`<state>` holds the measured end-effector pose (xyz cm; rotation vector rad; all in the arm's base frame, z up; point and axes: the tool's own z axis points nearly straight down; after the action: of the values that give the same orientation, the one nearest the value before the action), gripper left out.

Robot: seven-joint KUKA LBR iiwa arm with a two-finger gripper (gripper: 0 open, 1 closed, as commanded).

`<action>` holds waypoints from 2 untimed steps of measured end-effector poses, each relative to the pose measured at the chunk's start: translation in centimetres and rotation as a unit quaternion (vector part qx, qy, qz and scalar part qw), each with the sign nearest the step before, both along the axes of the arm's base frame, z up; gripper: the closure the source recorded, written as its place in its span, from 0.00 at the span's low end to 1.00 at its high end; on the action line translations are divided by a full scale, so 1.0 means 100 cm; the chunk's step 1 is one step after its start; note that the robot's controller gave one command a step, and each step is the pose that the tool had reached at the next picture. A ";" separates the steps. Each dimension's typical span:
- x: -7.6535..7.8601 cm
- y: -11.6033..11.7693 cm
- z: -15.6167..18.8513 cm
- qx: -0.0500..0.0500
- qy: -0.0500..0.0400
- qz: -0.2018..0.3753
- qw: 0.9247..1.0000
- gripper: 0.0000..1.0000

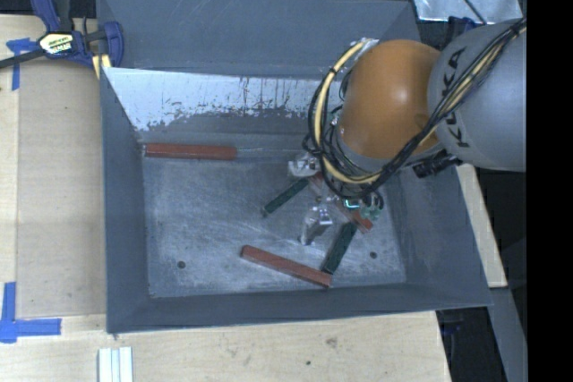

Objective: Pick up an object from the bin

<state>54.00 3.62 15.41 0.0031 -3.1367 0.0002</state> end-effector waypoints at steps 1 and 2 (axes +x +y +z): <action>0.002 0.000 0.004 0.000 -0.004 0.000 1.000 0.00; -0.022 0.003 -0.045 0.000 -0.006 -0.038 0.999 0.00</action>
Offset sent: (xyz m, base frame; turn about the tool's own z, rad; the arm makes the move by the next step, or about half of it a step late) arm -0.0416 0.0060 -0.0841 0.1284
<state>51.83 3.93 10.89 -0.1163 -3.1464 -0.0012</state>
